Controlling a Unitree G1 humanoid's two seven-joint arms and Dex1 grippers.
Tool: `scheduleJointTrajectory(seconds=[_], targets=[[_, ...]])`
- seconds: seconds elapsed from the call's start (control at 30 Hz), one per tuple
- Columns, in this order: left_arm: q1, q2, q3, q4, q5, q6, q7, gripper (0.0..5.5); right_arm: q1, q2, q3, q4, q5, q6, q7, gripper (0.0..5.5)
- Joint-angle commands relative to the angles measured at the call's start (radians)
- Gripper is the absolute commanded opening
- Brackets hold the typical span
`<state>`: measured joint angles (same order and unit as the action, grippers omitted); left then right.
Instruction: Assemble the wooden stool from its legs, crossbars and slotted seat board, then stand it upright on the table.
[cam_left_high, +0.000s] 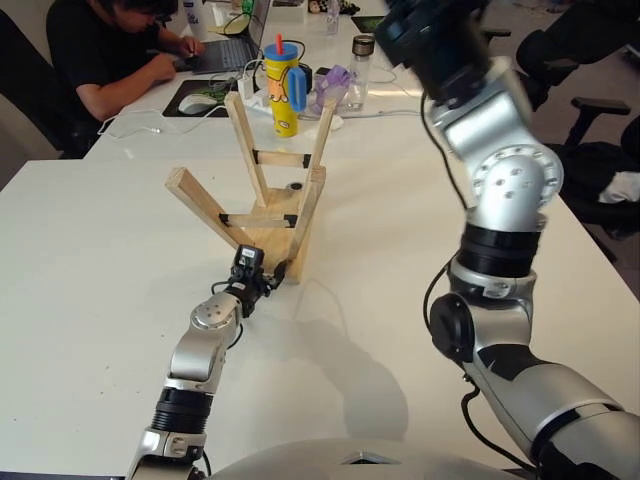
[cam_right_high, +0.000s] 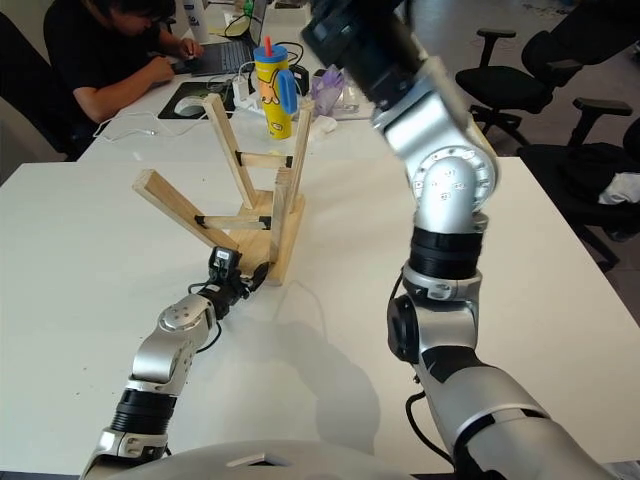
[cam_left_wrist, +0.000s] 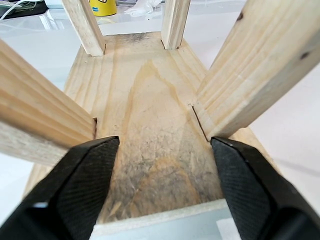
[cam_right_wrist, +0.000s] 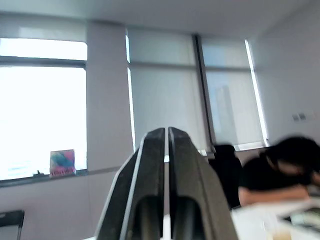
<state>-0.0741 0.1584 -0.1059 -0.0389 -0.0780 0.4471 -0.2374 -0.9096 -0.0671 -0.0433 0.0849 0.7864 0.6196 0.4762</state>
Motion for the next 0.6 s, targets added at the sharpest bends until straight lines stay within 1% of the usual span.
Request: scheduleJointTrajectory(seconds=[0.03,0.07,0.1,0.2,0.3,0.33,0.4,0.53,0.6], targets=[[0.123,-0.008,-0.012,0.116,0.018,0.137,0.033,3.44,0.332,-0.008,0.371,0.257,-0.26,0.129,0.0,0.01],[0.126,-0.008,-0.009,0.114,0.017,0.138,0.035,3.44,0.365,-0.022,0.414,0.252,-0.28,0.13,0.019,0.01],[0.127,-0.009,-0.007,0.114,0.016,0.138,0.037,3.44,0.367,-0.025,0.405,0.243,-0.284,0.117,0.017,0.01],[0.128,-0.011,-0.004,0.126,0.016,0.13,0.041,3.44,0.288,-0.021,0.306,0.205,-0.272,0.018,0.011,0.01],[0.128,-0.02,-0.011,0.135,0.017,0.127,0.047,3.44,0.134,-0.021,0.083,0.078,-0.147,-0.113,0.026,0.01],[0.127,-0.021,-0.012,0.137,0.017,0.127,0.048,3.44,0.092,-0.024,0.019,0.026,-0.085,-0.126,0.041,0.01],[0.128,-0.021,-0.01,0.14,0.018,0.126,0.049,3.44,0.022,-0.03,-0.073,-0.055,0.024,-0.122,0.05,0.01],[0.125,-0.02,-0.008,0.142,0.018,0.127,0.051,3.44,-0.02,-0.045,-0.144,-0.201,0.221,-0.041,0.08,0.01],[0.12,-0.017,-0.009,0.145,0.019,0.128,0.048,3.44,-0.01,-0.028,-0.136,-0.217,0.238,-0.037,0.06,0.01]])
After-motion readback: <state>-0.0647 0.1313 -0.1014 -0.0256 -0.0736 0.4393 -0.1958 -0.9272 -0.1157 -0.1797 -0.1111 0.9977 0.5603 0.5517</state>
